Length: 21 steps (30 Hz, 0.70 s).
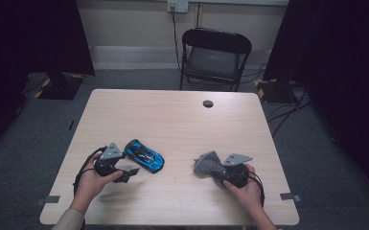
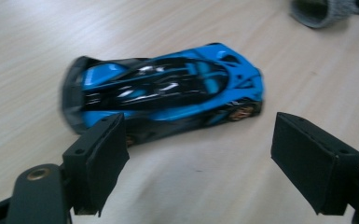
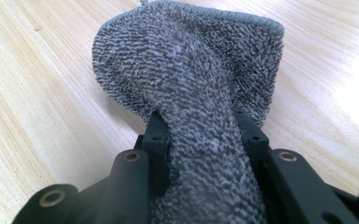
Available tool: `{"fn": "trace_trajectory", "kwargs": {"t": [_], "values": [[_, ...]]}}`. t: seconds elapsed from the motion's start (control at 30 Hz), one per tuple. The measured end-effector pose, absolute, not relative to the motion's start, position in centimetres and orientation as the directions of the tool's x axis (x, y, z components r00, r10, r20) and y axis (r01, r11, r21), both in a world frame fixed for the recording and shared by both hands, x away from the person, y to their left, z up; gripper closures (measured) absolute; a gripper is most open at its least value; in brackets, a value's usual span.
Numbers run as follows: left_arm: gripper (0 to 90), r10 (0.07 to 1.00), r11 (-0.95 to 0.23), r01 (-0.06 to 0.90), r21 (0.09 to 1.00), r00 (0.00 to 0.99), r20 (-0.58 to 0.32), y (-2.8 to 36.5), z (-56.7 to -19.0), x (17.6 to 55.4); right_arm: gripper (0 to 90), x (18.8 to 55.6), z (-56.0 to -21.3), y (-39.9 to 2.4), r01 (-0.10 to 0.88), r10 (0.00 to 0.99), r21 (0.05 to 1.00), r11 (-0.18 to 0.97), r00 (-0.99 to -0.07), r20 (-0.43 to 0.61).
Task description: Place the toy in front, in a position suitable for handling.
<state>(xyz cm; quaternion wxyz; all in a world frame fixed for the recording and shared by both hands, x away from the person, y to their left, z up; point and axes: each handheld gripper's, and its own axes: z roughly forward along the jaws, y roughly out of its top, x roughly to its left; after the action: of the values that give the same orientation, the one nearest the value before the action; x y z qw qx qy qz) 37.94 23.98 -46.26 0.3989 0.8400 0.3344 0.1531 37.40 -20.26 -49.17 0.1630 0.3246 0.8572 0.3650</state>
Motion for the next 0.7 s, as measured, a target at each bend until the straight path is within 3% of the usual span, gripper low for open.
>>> {"fn": "trace_trajectory", "kwargs": {"t": [0.7], "values": [[17.1,0.750,-0.396,0.518,0.758,0.659,-0.058,24.0,-47.8,41.7,63.3,37.4,-49.3,-20.5,0.441,0.677,0.745,0.500,-0.736,-0.018]]}}
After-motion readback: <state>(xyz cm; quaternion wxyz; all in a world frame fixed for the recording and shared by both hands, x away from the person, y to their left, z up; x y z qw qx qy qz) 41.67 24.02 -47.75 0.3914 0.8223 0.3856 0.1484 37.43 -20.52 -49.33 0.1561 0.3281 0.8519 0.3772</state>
